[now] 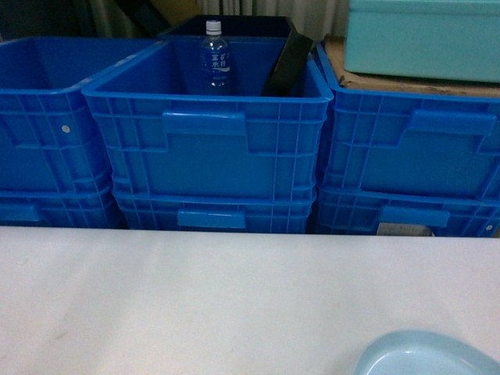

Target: Place blue tray on left shelf second layer neatly

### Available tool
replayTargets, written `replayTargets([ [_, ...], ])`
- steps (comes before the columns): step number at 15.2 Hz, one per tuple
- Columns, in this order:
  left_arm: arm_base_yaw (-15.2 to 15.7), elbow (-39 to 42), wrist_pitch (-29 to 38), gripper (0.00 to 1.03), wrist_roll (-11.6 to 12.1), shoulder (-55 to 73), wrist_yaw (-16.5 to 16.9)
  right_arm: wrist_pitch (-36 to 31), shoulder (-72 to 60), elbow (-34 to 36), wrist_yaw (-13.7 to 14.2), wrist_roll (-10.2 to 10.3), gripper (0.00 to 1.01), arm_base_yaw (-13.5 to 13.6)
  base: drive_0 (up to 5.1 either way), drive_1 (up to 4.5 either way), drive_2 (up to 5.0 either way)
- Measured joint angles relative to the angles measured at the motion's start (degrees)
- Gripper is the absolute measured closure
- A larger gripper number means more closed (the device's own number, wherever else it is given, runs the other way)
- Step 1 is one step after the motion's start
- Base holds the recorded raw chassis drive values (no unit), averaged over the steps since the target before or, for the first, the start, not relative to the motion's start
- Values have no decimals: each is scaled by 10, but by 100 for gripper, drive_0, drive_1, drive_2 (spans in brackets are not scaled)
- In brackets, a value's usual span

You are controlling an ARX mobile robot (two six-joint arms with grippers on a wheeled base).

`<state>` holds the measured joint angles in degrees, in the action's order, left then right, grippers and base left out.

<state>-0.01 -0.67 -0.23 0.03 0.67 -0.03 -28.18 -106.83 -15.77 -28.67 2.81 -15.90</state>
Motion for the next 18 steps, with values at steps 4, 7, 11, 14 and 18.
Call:
replayTargets([
  [4, 0, 0, 0, 5, 0, 0, 0, 295, 491, -121, 68, 59, 99, 144, 0, 0, 0],
  [7, 0, 0, 0, 5, 0, 0, 0, 288, 612, -96, 105, 50, 99, 115, 0, 0, 0],
  [11, 0, 0, 0, 5, 0, 0, 0, 273, 612, -83, 105, 47, 99, 105, 0, 0, 0],
  [14, 0, 0, 0, 5, 0, 0, 0, 266, 610, -77, 110, 46, 99, 106, 0, 0, 0],
  [18, 0, 0, 0, 5, 0, 0, 0, 259, 607, -69, 112, 45, 99, 111, 0, 0, 0],
])
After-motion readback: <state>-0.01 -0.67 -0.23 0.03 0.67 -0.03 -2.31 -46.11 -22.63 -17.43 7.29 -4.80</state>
